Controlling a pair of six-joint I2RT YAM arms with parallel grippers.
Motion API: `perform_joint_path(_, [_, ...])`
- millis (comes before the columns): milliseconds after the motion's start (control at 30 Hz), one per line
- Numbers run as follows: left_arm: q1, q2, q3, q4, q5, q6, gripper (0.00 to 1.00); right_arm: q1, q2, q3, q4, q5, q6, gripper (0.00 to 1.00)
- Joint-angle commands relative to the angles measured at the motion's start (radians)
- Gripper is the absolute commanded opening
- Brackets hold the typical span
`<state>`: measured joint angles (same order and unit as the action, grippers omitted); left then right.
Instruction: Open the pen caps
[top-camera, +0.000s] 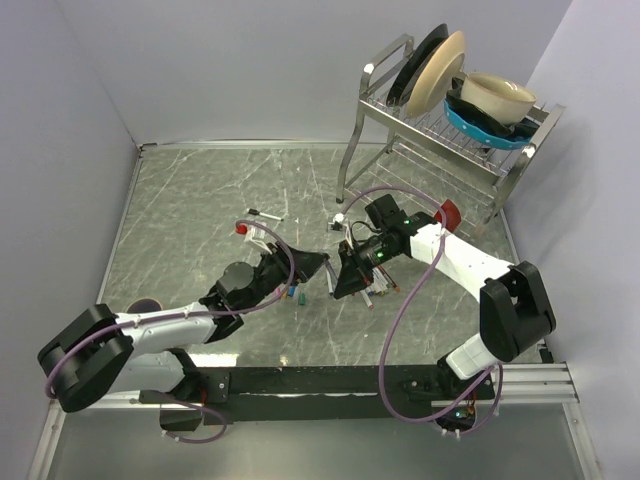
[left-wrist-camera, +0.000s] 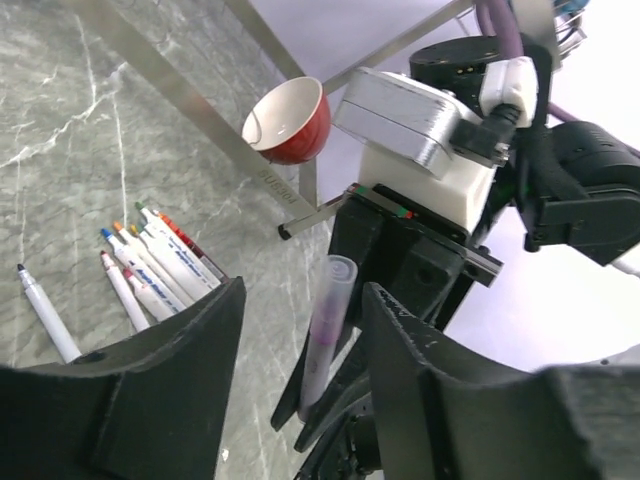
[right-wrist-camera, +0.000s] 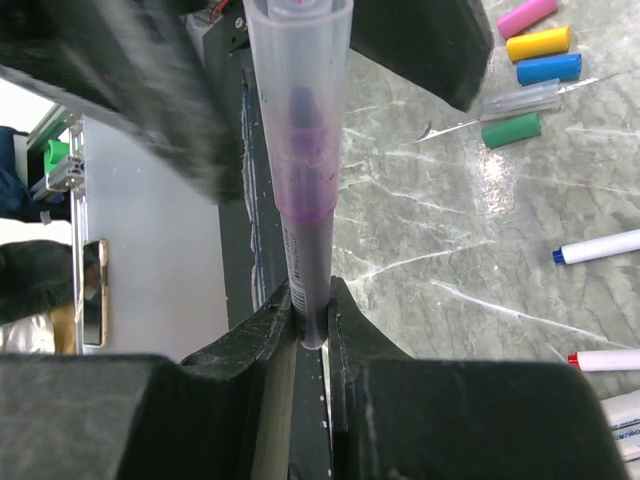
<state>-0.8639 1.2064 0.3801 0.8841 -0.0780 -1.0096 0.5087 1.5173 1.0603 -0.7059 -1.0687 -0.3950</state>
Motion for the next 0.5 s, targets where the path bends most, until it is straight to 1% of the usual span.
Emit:
perform_joint_path(0, [-0.004, 0.015, 0.063, 0.003, 0.003, 0.025, 0.53, 0.014, 0.001, 0.041, -0.017, -0.030, -0.025, 0.00])
perform_joint_path(67, [-0.004, 0.028, 0.078, 0.000, 0.018, 0.028, 0.49, 0.016, 0.003, 0.043, -0.020, -0.028, -0.025, 0.00])
perform_joint_path(100, [-0.004, 0.033, 0.086, 0.000, 0.024, 0.031, 0.41, 0.016, 0.006, 0.044, -0.018, -0.027, -0.025, 0.00])
perform_joint_path(167, [-0.004, 0.050, 0.097, 0.013, 0.041, 0.031, 0.33, 0.017, 0.006, 0.044, -0.017, -0.024, -0.022, 0.00])
perform_joint_path(200, [-0.004, 0.054, 0.097, 0.022, 0.059, 0.032, 0.25, 0.019, 0.006, 0.044, -0.018, -0.022, -0.022, 0.00])
perform_joint_path(267, [-0.004, 0.061, 0.100, 0.038, 0.069, 0.037, 0.16, 0.019, 0.006, 0.044, -0.018, -0.019, -0.024, 0.00])
perform_joint_path(300, [-0.004, 0.061, 0.098, 0.041, 0.069, 0.039, 0.01, 0.017, 0.004, 0.046, -0.020, -0.014, -0.022, 0.00])
perform_joint_path(367, [-0.003, 0.042, 0.095, 0.027, 0.060, 0.042, 0.01, 0.019, 0.006, 0.044, -0.021, -0.014, -0.024, 0.00])
perform_joint_path(400, [-0.003, 0.029, 0.088, 0.020, 0.017, 0.043, 0.01, 0.017, 0.004, 0.040, -0.023, -0.014, -0.024, 0.00])
perform_joint_path(433, [-0.003, -0.019, 0.091, -0.009, -0.029, 0.057, 0.01, 0.019, 0.007, 0.037, -0.021, -0.014, -0.022, 0.00])
perform_joint_path(467, [0.000, -0.051, 0.100, -0.064, -0.075, 0.074, 0.01, 0.024, 0.006, 0.033, -0.020, -0.013, -0.019, 0.00])
